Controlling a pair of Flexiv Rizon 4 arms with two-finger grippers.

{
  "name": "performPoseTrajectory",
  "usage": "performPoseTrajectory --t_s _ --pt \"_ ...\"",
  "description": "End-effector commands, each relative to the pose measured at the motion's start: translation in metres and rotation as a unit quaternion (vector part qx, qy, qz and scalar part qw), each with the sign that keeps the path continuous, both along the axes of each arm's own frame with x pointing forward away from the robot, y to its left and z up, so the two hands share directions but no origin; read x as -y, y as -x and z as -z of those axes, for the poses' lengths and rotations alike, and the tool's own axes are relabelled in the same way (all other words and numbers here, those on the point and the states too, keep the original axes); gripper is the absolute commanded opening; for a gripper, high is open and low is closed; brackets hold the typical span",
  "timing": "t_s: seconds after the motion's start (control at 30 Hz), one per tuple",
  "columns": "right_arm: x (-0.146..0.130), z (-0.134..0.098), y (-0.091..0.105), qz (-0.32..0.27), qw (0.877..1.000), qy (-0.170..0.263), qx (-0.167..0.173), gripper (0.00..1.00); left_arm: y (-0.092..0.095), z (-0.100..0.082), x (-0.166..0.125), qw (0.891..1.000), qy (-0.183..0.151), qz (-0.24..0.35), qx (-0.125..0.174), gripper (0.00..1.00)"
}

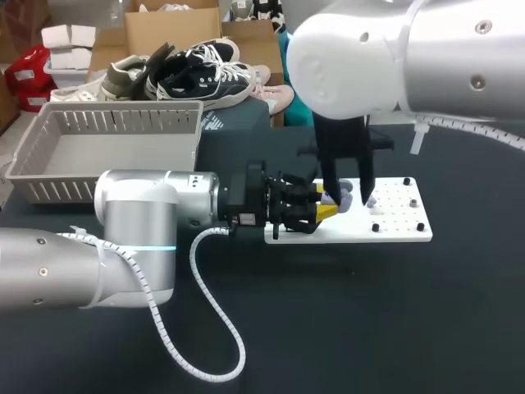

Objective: Pick up each earbud case from the left stands, insert the matching earbuds, close the lid, and place the case in the box.

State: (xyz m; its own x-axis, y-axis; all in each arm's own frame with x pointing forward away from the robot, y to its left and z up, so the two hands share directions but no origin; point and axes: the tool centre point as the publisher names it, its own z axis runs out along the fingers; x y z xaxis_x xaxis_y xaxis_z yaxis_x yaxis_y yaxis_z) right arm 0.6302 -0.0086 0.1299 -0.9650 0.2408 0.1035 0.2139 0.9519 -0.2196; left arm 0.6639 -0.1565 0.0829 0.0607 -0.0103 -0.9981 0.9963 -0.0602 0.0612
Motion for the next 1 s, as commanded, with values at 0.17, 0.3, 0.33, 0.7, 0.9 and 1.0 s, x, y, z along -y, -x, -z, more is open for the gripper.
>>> performPoseTrajectory --t_s 0.17,0.3,0.33,0.7,0.9,1.0 --pt "0.003 -0.001 -0.002 0.005 1.0 0.006 0.003 0.4 0.0 0.0 0.0 1.0 0.0 0.0 0.0 0.0" --pt "0.003 -0.002 -0.001 0.007 1.0 0.006 0.003 0.4 0.0 0.0 0.0 1.0 0.0 0.0 0.0 0.0" --pt "0.004 -0.002 -0.001 0.007 1.0 0.006 0.003 0.4 0.0 0.0 0.0 1.0 0.0 0.0 0.0 0.0" --pt "0.01 -0.002 -0.002 0.016 1.0 0.011 0.007 0.4 0.0 0.0 0.0 1.0 0.0 0.0 0.0 0.0" --pt "0.011 -0.003 -0.002 0.018 1.0 0.011 0.007 0.41 0.0 0.0 0.0 1.0 0.0 0.0 0.0 0.0" --pt "0.01 -0.006 0.0 0.016 1.0 0.008 0.008 0.42 0.0 0.0 0.0 1.0 0.0 0.0 0.0 0.0"
